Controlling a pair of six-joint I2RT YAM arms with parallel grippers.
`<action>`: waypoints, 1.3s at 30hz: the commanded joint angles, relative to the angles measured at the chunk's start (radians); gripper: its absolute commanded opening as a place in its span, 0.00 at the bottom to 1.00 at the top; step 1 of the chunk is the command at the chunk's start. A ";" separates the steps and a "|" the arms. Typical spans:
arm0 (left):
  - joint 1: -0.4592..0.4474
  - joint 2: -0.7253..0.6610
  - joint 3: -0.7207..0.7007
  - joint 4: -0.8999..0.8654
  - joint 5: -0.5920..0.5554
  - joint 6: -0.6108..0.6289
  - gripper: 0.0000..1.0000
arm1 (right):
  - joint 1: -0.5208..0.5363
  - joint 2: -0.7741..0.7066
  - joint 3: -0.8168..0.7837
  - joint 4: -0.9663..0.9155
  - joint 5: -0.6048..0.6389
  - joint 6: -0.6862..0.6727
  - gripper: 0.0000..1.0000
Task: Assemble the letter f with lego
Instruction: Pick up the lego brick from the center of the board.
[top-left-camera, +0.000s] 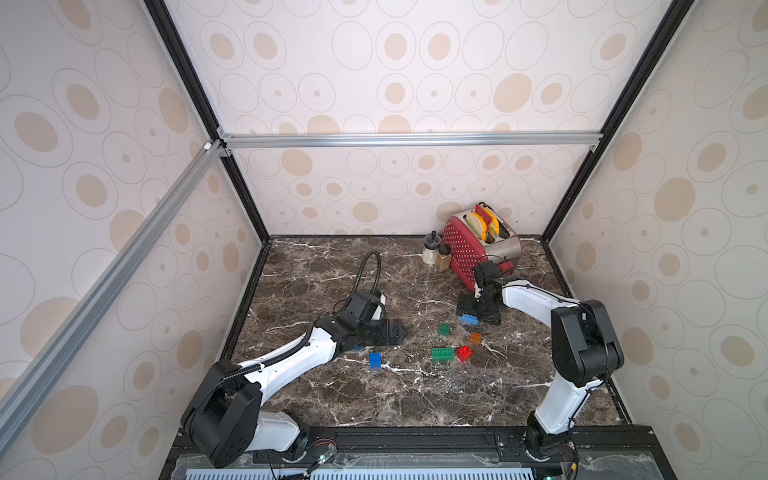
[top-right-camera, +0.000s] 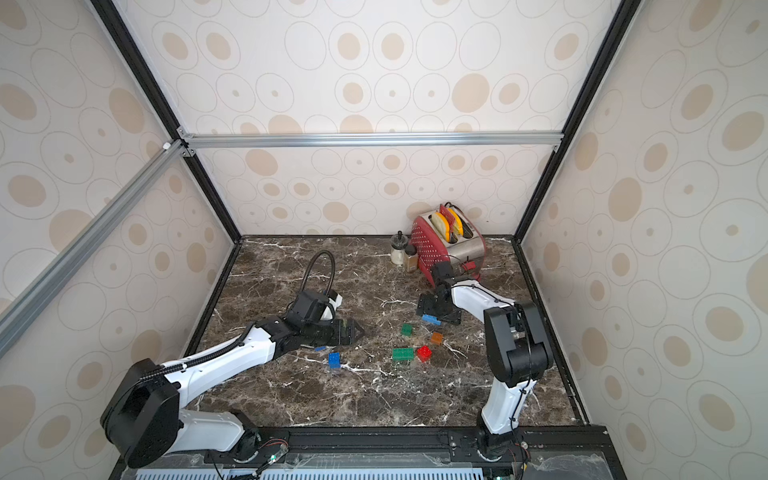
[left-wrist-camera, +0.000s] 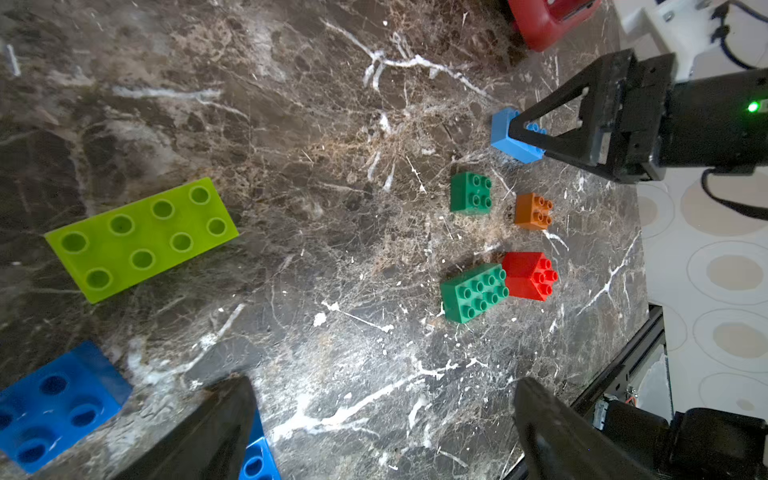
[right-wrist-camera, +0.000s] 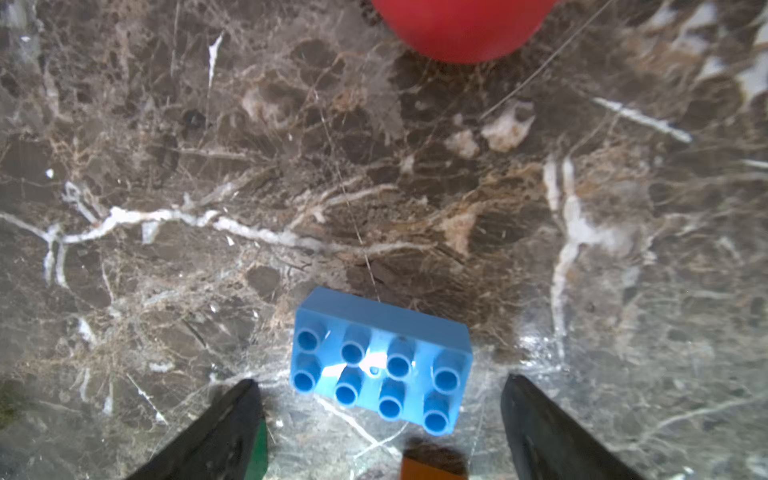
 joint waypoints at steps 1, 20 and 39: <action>-0.007 -0.003 -0.018 0.036 -0.021 -0.024 0.99 | 0.011 0.027 0.024 -0.013 0.005 0.038 0.93; -0.007 0.033 0.015 0.022 0.058 -0.079 0.99 | 0.028 0.055 0.043 -0.018 0.056 0.068 0.89; -0.007 0.014 -0.015 0.007 0.011 -0.077 0.99 | 0.045 0.087 0.050 -0.005 0.112 0.070 0.75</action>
